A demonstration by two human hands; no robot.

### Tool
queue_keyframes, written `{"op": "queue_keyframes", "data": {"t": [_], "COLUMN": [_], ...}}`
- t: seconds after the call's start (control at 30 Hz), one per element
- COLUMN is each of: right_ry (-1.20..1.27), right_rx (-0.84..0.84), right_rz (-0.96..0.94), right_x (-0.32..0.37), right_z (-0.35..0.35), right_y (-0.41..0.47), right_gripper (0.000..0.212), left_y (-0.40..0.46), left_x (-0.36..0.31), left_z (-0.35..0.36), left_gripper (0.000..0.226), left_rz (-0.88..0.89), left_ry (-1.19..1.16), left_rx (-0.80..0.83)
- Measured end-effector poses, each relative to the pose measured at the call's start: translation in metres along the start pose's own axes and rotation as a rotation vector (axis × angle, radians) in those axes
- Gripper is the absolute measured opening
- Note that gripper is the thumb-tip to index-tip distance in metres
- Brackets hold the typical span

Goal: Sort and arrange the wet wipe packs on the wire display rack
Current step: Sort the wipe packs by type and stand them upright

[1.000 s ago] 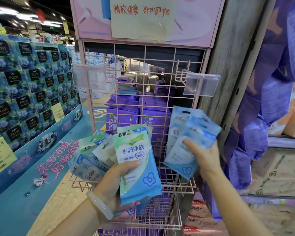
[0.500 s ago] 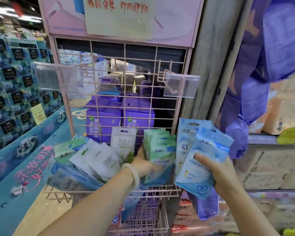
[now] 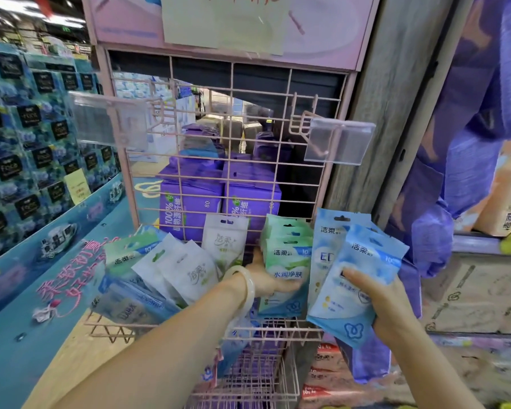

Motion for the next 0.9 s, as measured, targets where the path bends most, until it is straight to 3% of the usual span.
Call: {"op": "queue_keyframes", "data": {"t": [0.1,0.23,0.3,0.37,0.43,0.53,0.6,0.7,0.8,0.9], "right_ry": [0.014,-0.001,-0.018,-0.033,-0.026,-0.017,-0.025,-0.08,-0.117,-0.032], "right_rx": [-0.006,-0.026,-0.004,0.036,0.073,0.11,0.115,0.094,0.045,-0.018], "right_rz": [0.005,-0.029,-0.058,-0.081,-0.097,-0.112,-0.127,-0.167,-0.196,-0.137], "right_x": [0.0,0.006,0.012,0.017,0.019,0.017,0.014,0.012,0.01,0.006], "right_z": [0.0,-0.001,0.001,0.007,0.016,0.032,0.043,0.052,0.047,0.032], "right_y": [-0.002,-0.011,-0.017,-0.023,-0.027,-0.029,-0.027,-0.019,-0.012,-0.014], "right_gripper": [0.043,0.049,0.053,0.053,0.049,0.043,0.048,0.049,0.045,0.059], "left_y": [-0.006,-0.012,-0.02,-0.036,-0.055,-0.076,-0.081,-0.079,-0.072,-0.06], "left_x": [-0.001,-0.001,-0.002,-0.004,-0.002,0.003,0.007,0.008,0.005,0.0], "left_z": [-0.001,0.002,0.001,-0.004,-0.007,-0.009,-0.011,-0.014,-0.012,-0.006], "left_gripper": [0.118,0.118,0.101,0.06,0.051,0.08,0.087,0.072,0.062,0.048], "left_rz": [-0.065,-0.123,-0.136,-0.067,0.034,0.117,0.108,0.094,0.112,0.027], "left_ry": [0.063,-0.058,-0.084,-0.029,-0.035,-0.293,-0.309,-0.248,-0.168,-0.243], "left_rx": [-0.173,-0.238,-0.22,-0.303,-0.403,-0.342,-0.278,-0.211,-0.25,-0.297]}}
Point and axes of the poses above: each hand's wrist, its own y-axis towards the middle knuckle, its own z-axis out of the palm, x = y × z, the point moved 3 cm from there along y, towards the middle knuckle, and after that the axes turned 9 degrees about y, right-handed, at the moved point
